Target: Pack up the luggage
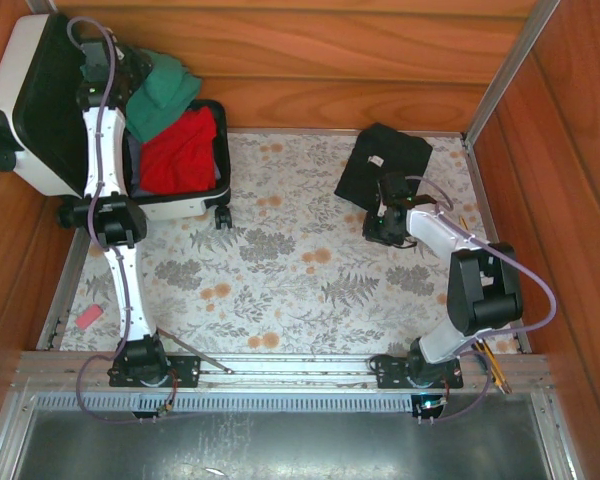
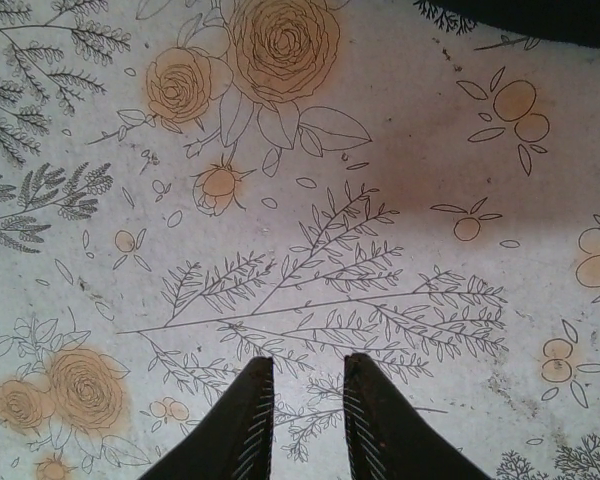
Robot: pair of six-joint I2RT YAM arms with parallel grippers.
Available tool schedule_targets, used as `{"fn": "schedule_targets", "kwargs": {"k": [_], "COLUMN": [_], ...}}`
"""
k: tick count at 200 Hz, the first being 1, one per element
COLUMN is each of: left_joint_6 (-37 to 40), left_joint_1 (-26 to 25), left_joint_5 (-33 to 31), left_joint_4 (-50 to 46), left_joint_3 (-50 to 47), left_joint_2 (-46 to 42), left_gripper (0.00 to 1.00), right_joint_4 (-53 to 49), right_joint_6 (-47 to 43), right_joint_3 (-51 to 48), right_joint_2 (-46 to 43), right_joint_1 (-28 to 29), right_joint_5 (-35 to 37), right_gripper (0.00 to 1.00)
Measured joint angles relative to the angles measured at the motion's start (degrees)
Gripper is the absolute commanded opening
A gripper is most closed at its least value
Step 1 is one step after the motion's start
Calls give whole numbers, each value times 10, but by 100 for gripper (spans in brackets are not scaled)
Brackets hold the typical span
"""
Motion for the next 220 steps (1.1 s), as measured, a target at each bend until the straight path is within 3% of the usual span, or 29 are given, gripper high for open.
{"fn": "schedule_targets", "kwargs": {"k": [51,134,220], "left_joint_6": [14,18,-135], "left_joint_1": [8,-8,-52], "left_joint_5": [39,55,-70], "left_joint_4": [55,78,86], "left_joint_3": [-14,-208,-515], "left_joint_2": [-1,-33,-254], "left_gripper": [0,0,0], "right_joint_4": [-6,-10,-2], "right_joint_6": [0,0,-2], "right_joint_3": [2,-24,-76], "right_joint_2": [8,-35,-79], "right_joint_1": [0,0,0], "right_joint_5": [0,0,-1], "right_gripper": [25,26,29]}}
